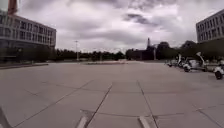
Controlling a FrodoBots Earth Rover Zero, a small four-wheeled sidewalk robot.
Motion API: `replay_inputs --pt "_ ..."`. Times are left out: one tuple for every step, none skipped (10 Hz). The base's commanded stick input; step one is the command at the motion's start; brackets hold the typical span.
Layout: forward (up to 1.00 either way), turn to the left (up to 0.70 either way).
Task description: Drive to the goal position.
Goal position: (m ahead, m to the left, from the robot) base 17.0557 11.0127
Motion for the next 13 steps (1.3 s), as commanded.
replay_inputs --pt "0.7 0.01" --pt "0.7 0.01" --pt "0.7 0.01" --pt "0.7 0.01" --pt "0.7 0.01" --pt "0.7 0.01" --pt "0.7 0.01" --pt "0.7 0.01" --pt "0.7 0.01" --pt "0.7 0.01" --pt "0.7 0.01" --pt "0.7 0.01" --pt "0.7 0.01"
